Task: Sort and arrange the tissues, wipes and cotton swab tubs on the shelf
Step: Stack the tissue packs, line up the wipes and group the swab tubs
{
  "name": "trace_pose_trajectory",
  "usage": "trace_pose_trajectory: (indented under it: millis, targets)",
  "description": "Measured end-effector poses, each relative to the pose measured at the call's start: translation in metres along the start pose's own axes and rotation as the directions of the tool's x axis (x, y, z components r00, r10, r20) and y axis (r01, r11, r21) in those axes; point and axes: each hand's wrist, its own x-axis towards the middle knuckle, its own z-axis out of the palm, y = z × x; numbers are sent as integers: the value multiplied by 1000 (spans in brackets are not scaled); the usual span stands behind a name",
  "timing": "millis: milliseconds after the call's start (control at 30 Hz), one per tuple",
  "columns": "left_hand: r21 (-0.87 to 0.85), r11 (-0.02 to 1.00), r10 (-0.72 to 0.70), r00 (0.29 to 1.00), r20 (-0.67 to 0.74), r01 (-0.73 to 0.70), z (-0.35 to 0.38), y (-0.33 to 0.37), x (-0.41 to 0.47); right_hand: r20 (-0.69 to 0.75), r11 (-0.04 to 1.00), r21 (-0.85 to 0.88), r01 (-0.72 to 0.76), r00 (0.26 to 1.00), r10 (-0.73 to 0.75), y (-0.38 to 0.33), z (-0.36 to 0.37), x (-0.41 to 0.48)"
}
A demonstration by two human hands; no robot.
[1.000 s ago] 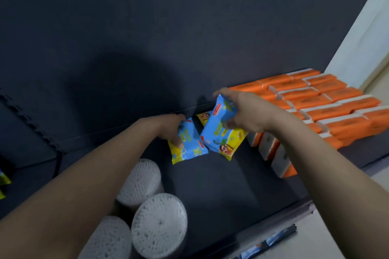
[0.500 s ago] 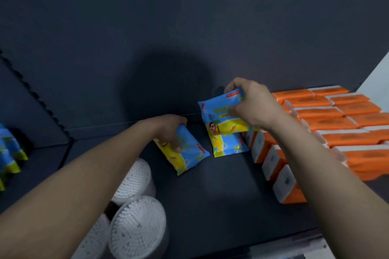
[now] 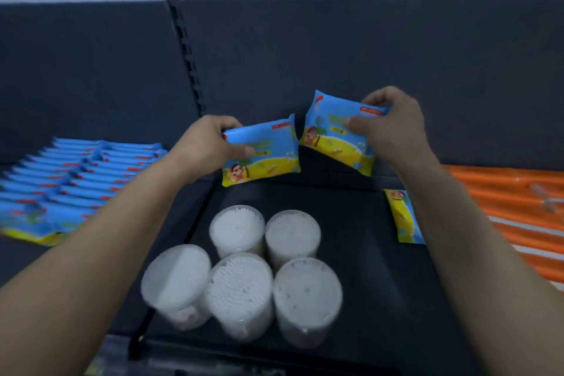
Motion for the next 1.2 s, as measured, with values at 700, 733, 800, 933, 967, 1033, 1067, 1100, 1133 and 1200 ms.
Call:
trace_pose_trajectory:
  millis: [700, 733, 800, 933, 967, 1033, 1067, 1100, 1133, 1200]
  targets:
    - [158, 987, 20, 977, -214, 14, -263, -202, -140, 348, 997, -64, 39, 937, -14, -157, 274, -140]
    - [173, 984, 10, 977, -213, 28, -264, -208, -143, 375, 997, -74, 37, 927, -6, -157, 280, -141]
    - [193, 980, -17, 979, -205, 57, -266, -220, -148, 442, 994, -96, 52, 897, -4, -156, 291, -142]
    - [236, 967, -56, 981, -186, 100, -268, -243, -153, 564, 979, -174, 106, 826, 11, -151, 309, -145]
    - [243, 964, -67, 982, -175, 109, -269, -249, -153, 580, 970, -206, 131, 814, 14, -150, 312, -148]
    - [226, 967, -86, 984, -154, 120, -268, -261, -150, 599, 947, -268, 179, 800, 19, -148, 319, -154]
    - [210, 970, -94, 986, -139, 122, -266, -267, -147, 603, 936, -294, 194, 797, 24, -147, 322, -157]
    - [200, 972, -100, 988, -120, 123, -264, -273, -144, 600, 923, -324, 207, 799, 32, -145, 325, -160]
    - [197, 973, -101, 990, -101, 120, -262, -280, -141, 589, 909, -357, 213, 807, 42, -144, 327, -162]
    - [209, 972, -93, 993, -72, 106, -259, -291, -133, 551, 891, -408, 198, 831, 68, -141, 332, -168]
